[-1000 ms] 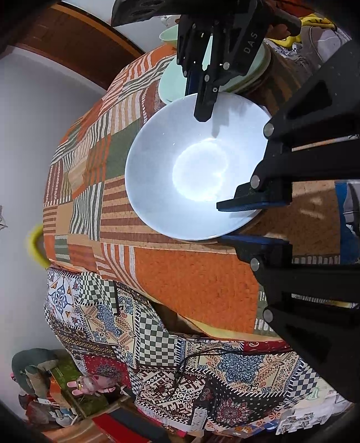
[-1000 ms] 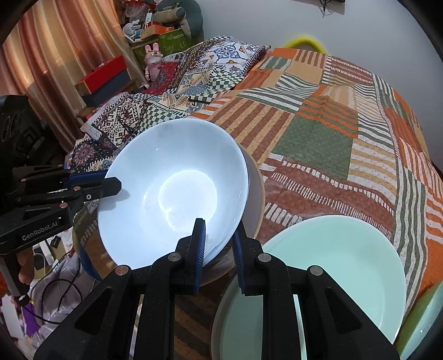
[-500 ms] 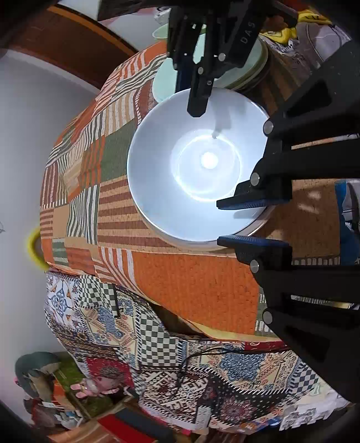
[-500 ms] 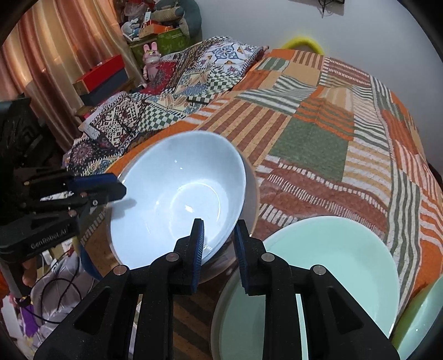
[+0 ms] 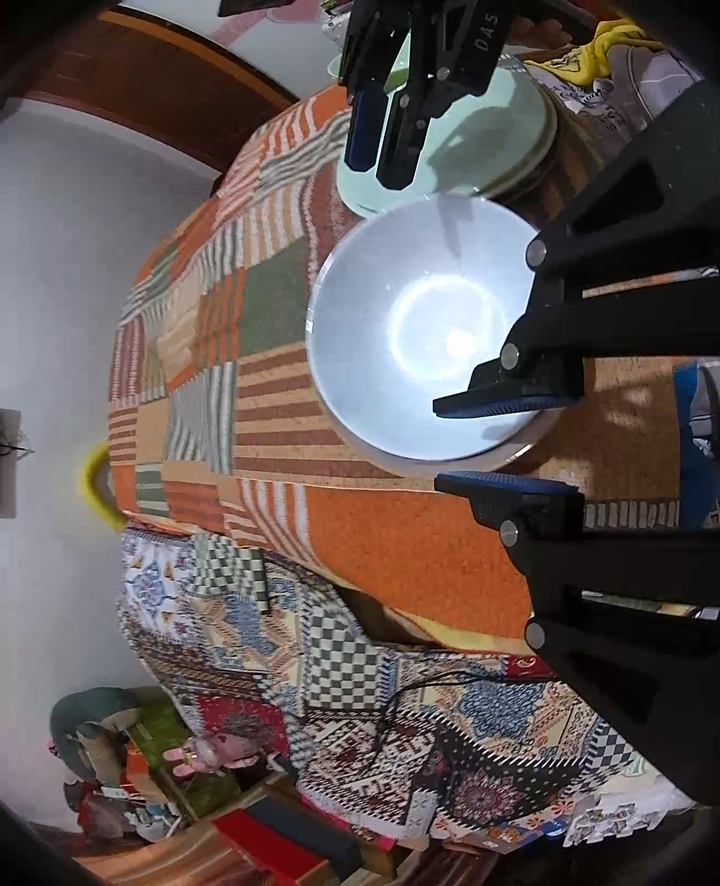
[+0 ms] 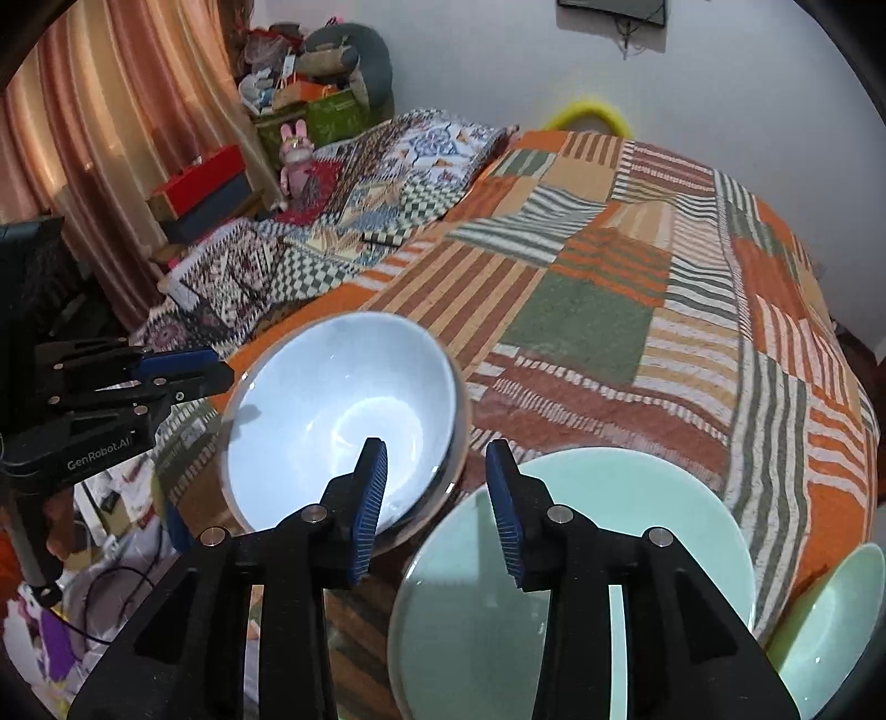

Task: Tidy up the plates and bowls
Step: 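Lower the white bowl into the pink bowl and open the left tool, then move the left tool to the mint green bowl and grasp its rim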

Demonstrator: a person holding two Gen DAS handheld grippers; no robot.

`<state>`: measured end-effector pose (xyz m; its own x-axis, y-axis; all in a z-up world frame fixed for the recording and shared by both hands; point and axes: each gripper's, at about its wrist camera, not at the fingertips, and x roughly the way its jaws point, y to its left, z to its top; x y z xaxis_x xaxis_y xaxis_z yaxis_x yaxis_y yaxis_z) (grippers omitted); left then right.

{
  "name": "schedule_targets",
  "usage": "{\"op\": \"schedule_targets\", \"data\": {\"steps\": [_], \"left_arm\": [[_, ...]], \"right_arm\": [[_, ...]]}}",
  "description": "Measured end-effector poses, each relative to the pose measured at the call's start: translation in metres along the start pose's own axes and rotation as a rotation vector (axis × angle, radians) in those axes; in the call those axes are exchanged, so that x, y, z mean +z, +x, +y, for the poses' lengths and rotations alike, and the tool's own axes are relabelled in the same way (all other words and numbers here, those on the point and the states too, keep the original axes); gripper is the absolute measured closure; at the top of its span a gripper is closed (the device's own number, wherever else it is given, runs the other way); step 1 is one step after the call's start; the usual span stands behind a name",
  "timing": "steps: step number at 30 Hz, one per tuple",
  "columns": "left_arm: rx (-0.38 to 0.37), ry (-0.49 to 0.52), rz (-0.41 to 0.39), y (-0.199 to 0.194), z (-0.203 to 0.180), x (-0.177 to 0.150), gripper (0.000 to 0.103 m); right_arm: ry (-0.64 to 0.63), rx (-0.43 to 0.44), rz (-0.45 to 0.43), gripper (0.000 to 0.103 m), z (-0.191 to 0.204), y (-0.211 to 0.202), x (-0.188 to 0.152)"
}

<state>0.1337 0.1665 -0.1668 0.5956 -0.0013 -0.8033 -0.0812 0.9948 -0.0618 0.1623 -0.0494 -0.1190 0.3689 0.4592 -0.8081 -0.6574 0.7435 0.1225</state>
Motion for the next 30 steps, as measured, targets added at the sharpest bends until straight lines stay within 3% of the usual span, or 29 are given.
{"op": "schedule_targets", "data": {"steps": [4, 10, 16, 21, 30], "left_arm": [[-0.006, 0.017, -0.059, -0.022, -0.013, 0.009, 0.065], [-0.055, 0.096, -0.154, -0.056, -0.056, 0.025, 0.051], [-0.126, 0.166, -0.182, -0.065, -0.113, 0.043, 0.049], [-0.196, 0.209, -0.162, -0.055, -0.165, 0.056, 0.048], [-0.280, 0.318, -0.066, -0.007, -0.261, 0.063, 0.048]], "right_arm": [[0.064, 0.016, -0.047, 0.069, -0.022, -0.025, -0.003], [0.121, -0.055, -0.153, 0.069, -0.058, -0.081, -0.016], [0.193, -0.164, -0.247, 0.058, -0.103, -0.139, -0.039], [0.258, -0.257, -0.292, 0.058, -0.141, -0.177, -0.068], [0.400, -0.366, -0.263, 0.057, -0.208, -0.190, -0.128]]}}
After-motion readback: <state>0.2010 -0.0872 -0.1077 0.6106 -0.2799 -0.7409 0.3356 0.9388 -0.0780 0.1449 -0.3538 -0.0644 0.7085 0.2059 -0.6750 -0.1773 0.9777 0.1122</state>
